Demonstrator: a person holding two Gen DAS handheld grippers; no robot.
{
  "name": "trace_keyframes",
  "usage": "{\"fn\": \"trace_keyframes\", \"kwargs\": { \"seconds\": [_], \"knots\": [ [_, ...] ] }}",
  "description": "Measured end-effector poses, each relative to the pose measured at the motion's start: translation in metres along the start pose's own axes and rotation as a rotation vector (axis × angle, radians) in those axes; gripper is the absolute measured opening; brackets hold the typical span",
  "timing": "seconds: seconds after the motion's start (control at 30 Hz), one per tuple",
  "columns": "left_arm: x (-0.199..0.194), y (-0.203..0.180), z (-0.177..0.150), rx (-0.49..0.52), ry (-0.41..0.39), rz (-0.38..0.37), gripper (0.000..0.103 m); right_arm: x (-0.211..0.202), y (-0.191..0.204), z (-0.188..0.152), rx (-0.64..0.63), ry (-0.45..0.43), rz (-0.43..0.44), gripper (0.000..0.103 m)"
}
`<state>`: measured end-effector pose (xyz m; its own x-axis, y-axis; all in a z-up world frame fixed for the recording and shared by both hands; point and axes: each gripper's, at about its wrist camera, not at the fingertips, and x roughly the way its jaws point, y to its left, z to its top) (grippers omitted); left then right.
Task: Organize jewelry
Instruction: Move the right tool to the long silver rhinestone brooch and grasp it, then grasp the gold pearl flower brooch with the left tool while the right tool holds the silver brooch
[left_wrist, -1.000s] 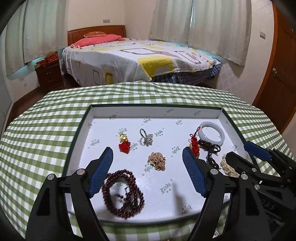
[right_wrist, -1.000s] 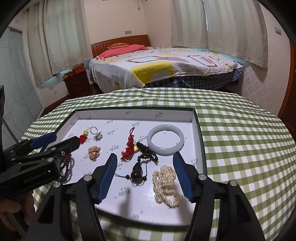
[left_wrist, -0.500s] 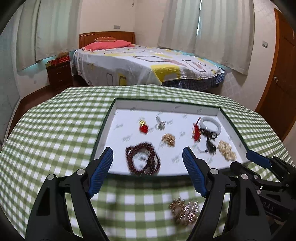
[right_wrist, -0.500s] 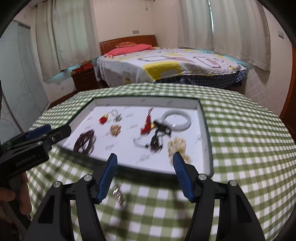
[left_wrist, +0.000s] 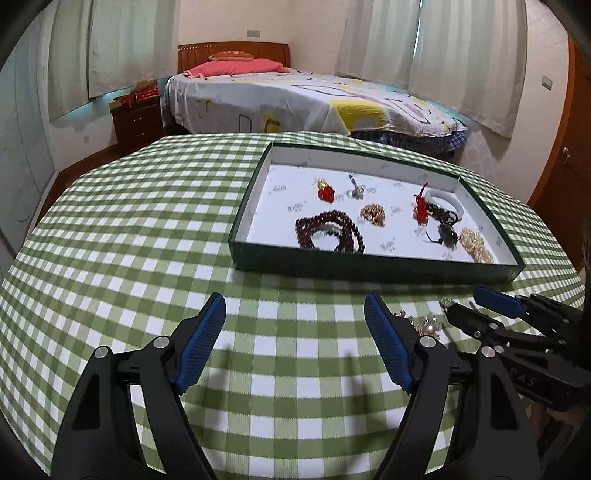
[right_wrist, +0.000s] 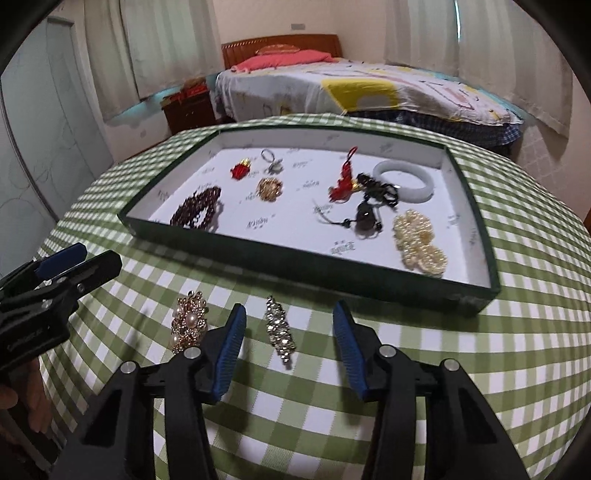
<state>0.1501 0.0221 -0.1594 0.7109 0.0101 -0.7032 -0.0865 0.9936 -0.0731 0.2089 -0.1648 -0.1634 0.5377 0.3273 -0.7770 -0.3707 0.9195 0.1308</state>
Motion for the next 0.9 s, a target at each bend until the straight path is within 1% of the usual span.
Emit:
{"fn": "trace_keyframes", "kwargs": {
  "seconds": [0.1,0.17,0.2,0.23,0.27,0.53,0.7,0.8,0.9],
  "knots": [
    [0.001,-0.002,-0.002,0.002,0.007,-0.006,0.076,0.004,0.003,-0.001,-0.016,0.021,-0.006,0.039],
    [0.002,-0.004,-0.003,0.008,0.008,-0.011,0.076,0.003,0.004,-0.002,-0.03,0.021,-0.02,0.032],
    [0.002,-0.006,-0.004,0.012,0.009,-0.013,0.076,0.003,0.004,-0.002,-0.036,0.022,-0.023,0.022],
    [0.002,-0.007,-0.005,0.014,0.011,-0.016,0.076,0.002,0.004,-0.003,-0.038,0.023,-0.021,0.016],
    [0.002,-0.009,-0.006,0.016,0.014,-0.019,0.076,0.001,0.003,-0.005,-0.038,0.022,-0.02,0.014],
    [0.003,-0.029,-0.01,0.046,0.029,-0.053,0.076,-0.014,-0.008,-0.011,-0.014,-0.012,-0.034,0.014],
    [0.003,-0.048,-0.013,0.067,0.037,-0.095,0.076,-0.028,-0.024,-0.015,0.028,-0.04,-0.043,0.014],
    [0.007,-0.061,-0.014,0.081,0.055,-0.116,0.076,-0.033,-0.032,-0.02,0.053,-0.046,-0.039,0.014],
    [0.016,-0.073,-0.016,0.101,0.071,-0.119,0.076,-0.034,-0.039,-0.024,0.073,-0.047,-0.034,0.014]
  ]
}}
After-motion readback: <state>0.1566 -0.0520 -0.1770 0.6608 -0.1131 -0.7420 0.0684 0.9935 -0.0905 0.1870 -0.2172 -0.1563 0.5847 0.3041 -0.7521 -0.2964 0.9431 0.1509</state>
